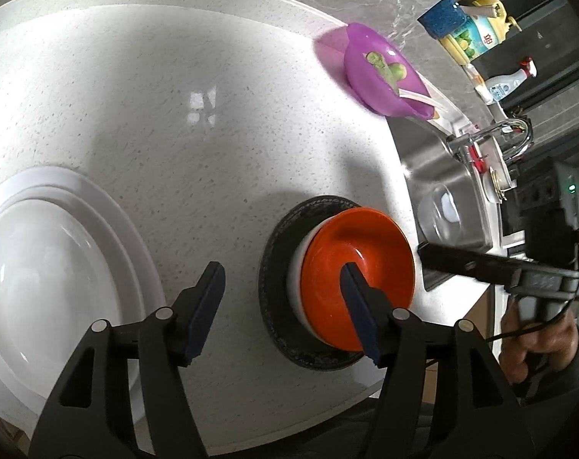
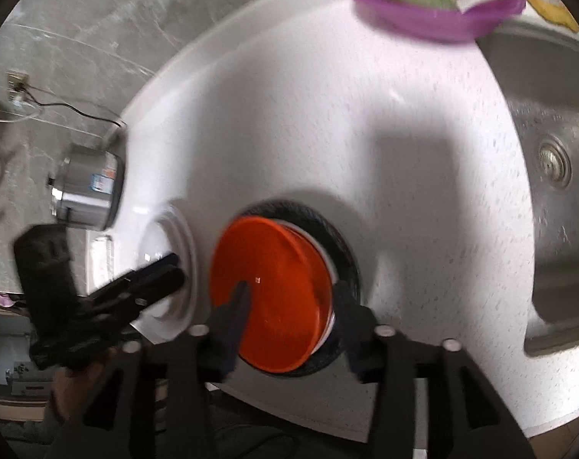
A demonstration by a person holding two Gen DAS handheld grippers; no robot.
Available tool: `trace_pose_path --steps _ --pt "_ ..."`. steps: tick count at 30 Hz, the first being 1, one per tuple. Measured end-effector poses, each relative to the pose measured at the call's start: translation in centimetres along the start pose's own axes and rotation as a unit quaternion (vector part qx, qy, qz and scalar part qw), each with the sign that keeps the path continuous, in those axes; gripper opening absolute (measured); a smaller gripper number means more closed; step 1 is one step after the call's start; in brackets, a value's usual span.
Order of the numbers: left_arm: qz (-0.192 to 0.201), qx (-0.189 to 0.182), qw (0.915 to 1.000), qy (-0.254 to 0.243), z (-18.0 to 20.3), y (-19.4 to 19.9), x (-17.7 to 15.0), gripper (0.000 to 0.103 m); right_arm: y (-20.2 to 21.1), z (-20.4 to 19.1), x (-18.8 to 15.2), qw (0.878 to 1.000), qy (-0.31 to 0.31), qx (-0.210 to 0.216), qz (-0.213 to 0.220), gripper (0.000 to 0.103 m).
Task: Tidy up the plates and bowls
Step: 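Close both grippers on the rim of the patterned plate holding the bowls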
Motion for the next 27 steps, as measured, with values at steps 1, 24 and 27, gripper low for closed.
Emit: trace_pose_path --steps 1,24,27 --pt "-0.001 -0.001 1.0000 0.001 0.0 -0.1 0.0 0.061 0.3 0.1 0.2 1.000 0.003 -0.001 0.002 0.059" --pt "-0.027 0.006 0.9995 0.014 -0.4 -1.6 -0.9 0.061 -2.8 1.9 -1.1 0.997 0.055 -0.009 -0.046 0.017" --pt "-0.028 0.008 0.9995 0.014 -0.4 -1.9 -0.7 0.061 -3.0 1.7 -0.8 0.997 0.058 -0.004 -0.042 0.017"
Point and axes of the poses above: each gripper's, at about its wrist camera, not at the fingertips, and y roughly against the way its jaws point, z to its right, x to its top, the point moved 8 cm from there along -y, roughly the way its jaws point, and after that the axes turned 5 degrees about x, right-handed, at the moved point
